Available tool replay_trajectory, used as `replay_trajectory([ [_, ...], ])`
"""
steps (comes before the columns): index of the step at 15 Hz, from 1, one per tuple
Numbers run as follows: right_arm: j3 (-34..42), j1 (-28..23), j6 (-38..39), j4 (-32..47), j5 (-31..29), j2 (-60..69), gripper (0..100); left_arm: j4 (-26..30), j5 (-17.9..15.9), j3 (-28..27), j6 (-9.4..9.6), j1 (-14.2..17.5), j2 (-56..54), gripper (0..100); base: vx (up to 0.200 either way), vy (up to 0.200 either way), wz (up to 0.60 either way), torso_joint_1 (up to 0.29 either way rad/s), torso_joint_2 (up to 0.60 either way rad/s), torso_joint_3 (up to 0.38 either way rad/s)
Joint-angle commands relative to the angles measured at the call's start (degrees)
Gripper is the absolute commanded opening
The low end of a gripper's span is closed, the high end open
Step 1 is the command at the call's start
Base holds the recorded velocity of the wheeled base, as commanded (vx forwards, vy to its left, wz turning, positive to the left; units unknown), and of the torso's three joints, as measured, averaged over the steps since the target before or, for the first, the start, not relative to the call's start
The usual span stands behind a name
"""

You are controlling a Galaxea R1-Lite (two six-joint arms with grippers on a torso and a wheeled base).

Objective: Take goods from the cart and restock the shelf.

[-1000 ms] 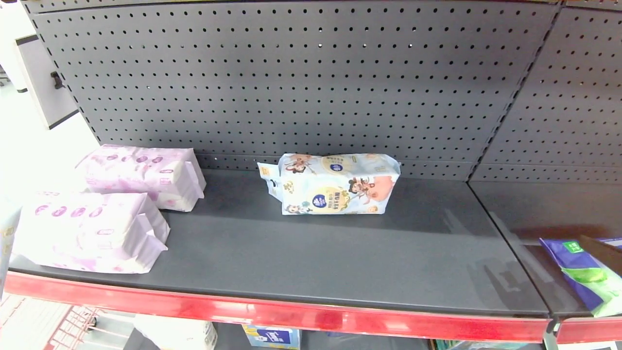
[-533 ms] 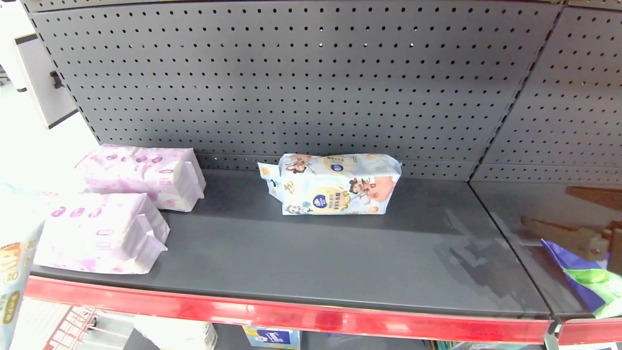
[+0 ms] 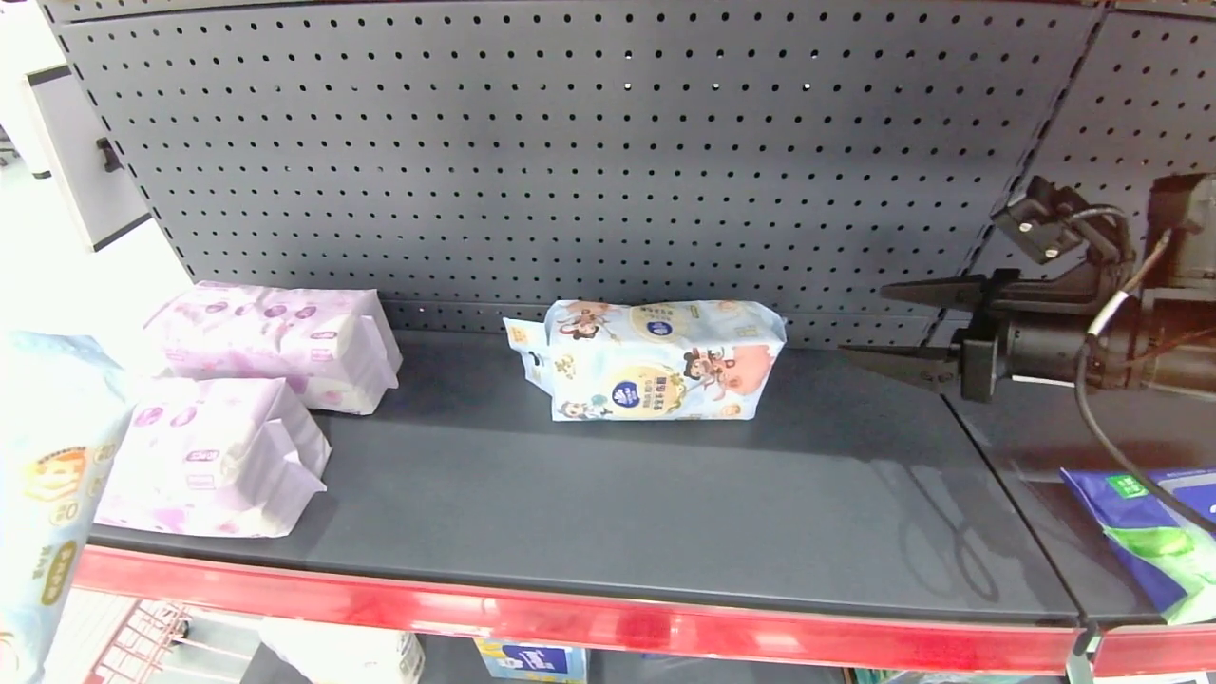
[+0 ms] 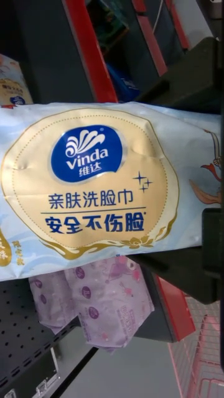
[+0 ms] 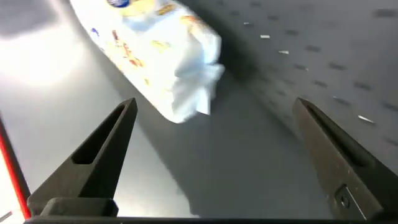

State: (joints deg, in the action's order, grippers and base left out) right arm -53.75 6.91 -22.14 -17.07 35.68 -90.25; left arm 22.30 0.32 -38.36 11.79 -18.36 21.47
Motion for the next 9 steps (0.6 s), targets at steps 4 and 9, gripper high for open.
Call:
replay_trajectory([
  [4,-1.8,5.0,0.1,-0.1,0.8,-5.7,100,-0.1,0.0,-0.4,-0.01,0.0,1.6,0,0.000,0.000,0.00,0.000,0.00,0.000],
  [9,-7.3,5.9,-0.3,0.0,2.0,-10.8,100,-0.1,-0.1,-1.3,-0.01,0.0,2.3,0,0.000,0.000,0.00,0.000,0.00,0.000],
])
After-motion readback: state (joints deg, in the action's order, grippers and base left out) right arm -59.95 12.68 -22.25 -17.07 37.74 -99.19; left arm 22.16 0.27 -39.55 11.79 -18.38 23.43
